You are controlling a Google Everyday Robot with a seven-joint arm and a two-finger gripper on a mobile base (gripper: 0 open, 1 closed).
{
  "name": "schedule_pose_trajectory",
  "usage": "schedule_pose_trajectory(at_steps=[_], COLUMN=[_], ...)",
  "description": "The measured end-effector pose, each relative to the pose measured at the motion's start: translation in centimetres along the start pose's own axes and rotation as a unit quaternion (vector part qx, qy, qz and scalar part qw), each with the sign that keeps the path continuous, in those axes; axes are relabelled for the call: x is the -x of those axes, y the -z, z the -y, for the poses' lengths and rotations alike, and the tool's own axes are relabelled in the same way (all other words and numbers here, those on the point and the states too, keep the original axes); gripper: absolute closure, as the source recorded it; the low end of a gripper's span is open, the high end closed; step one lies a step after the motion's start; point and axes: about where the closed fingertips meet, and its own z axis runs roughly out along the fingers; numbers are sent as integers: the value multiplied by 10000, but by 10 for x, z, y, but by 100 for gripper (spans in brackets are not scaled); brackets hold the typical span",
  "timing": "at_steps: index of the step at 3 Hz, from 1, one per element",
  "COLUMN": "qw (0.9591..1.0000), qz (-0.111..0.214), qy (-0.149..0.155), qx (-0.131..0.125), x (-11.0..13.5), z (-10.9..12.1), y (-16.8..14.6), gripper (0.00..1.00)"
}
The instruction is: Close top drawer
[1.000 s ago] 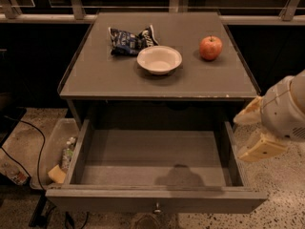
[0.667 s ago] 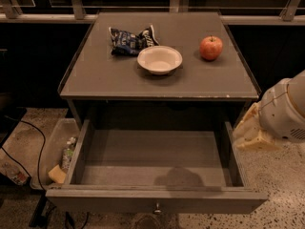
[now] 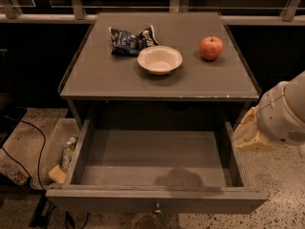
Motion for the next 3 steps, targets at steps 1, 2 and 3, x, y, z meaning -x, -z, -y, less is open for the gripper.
schedule_pose_trajectory(at_steps=[1, 2, 3], qw=[9996, 9977, 9952], qz=[116, 347, 580], qy=[-36, -145, -115], qx=[244, 571, 781], x=[-10, -27, -38], z=[-22, -69, -112], y=[-26, -66, -101], gripper=[100, 100, 100])
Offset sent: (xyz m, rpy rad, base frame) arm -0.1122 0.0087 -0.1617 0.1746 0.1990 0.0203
